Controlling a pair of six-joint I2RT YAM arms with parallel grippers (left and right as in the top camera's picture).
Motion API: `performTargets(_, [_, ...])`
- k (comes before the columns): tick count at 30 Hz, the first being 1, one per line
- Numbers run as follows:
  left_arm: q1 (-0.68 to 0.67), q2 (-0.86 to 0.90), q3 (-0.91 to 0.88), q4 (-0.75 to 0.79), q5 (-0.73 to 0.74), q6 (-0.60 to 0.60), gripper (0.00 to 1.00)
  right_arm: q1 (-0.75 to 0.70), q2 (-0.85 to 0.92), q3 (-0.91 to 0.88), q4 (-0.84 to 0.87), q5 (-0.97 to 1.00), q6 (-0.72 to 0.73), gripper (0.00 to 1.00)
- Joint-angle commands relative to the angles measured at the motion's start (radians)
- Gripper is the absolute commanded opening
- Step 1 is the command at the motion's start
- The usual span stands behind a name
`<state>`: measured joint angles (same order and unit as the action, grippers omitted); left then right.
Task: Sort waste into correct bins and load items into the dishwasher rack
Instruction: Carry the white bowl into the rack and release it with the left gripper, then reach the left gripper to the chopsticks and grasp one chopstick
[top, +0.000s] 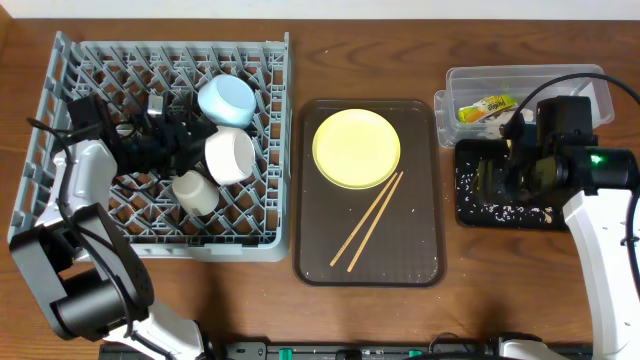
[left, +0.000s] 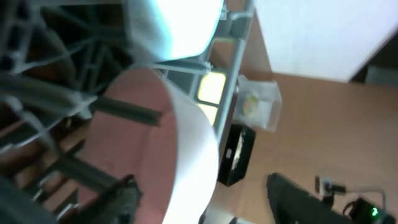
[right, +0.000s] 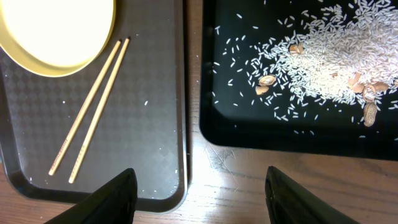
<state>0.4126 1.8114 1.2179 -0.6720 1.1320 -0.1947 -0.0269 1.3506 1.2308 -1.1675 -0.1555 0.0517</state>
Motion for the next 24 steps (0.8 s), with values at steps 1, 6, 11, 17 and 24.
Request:
performTargets(1, [0.021, 0.004, -0.002, 0.002, -0.053, 0.001, 0.81, 0.0, -0.011, 0.011, -0.003, 0.01, -0.008, 0.64])
performTargets(6, [0.035, -0.049, 0.016, 0.0, -0.117, 0.001, 0.85, 0.0, -0.011, 0.011, -0.004, 0.01, -0.008, 0.64])
performTargets(11, [0.03, -0.193, 0.021, 0.012, -0.306, 0.002, 0.87, 0.0, -0.011, 0.011, -0.004, 0.01, -0.008, 0.64])
performTargets(17, [-0.034, -0.386, 0.021, 0.017, -0.449, 0.006, 0.88, 0.0, -0.011, 0.011, -0.003, 0.01, -0.008, 0.64])
performTargets(24, [-0.289, -0.492, 0.02, -0.053, -0.645, 0.044, 0.88, 0.0, -0.011, 0.011, -0.003, 0.01, -0.008, 0.64])
